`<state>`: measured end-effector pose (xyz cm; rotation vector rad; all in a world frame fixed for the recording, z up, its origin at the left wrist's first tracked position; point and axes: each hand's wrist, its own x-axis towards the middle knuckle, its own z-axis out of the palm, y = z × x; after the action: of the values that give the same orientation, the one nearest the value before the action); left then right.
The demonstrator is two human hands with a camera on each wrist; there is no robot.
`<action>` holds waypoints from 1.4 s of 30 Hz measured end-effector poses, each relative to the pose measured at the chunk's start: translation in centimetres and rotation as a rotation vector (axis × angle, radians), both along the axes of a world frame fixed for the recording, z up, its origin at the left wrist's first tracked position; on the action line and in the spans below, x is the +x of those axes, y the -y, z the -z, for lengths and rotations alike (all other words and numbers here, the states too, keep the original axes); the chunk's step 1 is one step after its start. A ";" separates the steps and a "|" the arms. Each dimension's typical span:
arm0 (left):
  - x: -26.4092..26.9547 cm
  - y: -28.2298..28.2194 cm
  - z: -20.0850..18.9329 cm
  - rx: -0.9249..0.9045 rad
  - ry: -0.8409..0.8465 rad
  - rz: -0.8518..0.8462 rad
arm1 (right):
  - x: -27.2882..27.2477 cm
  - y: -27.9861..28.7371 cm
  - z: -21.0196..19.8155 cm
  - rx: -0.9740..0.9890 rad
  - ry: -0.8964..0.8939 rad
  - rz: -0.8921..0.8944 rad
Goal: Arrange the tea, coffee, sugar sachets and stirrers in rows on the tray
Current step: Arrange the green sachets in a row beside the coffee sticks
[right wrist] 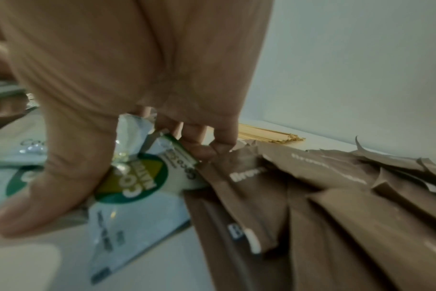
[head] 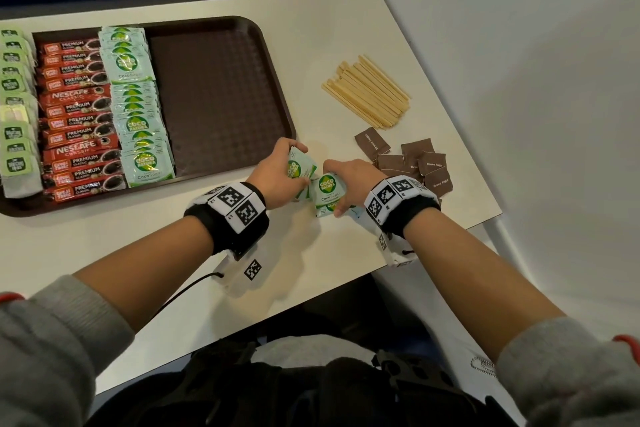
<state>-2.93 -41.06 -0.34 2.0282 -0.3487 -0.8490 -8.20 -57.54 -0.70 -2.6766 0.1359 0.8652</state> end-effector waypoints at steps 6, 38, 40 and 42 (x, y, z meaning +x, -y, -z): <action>0.9 -0.2 -0.4 -0.097 -0.089 -0.231 | 0.4 0.3 -0.6 0.184 0.043 0.126; 10.6 -20.4 -2.3 -0.141 0.044 -0.566 | 18.1 -18.5 -4.8 0.711 0.390 0.157; 10.8 -21.1 -2.3 -0.079 0.086 -0.485 | 18.7 -19.5 -4.8 0.756 0.446 0.176; 11.0 -21.8 -2.2 -0.024 0.130 -0.394 | 19.3 -20.3 -4.6 0.785 0.498 0.209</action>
<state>8.09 -19.23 1.82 2.0409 -0.0256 -0.4689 11.09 -37.21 3.85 -1.9966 -0.0398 0.1105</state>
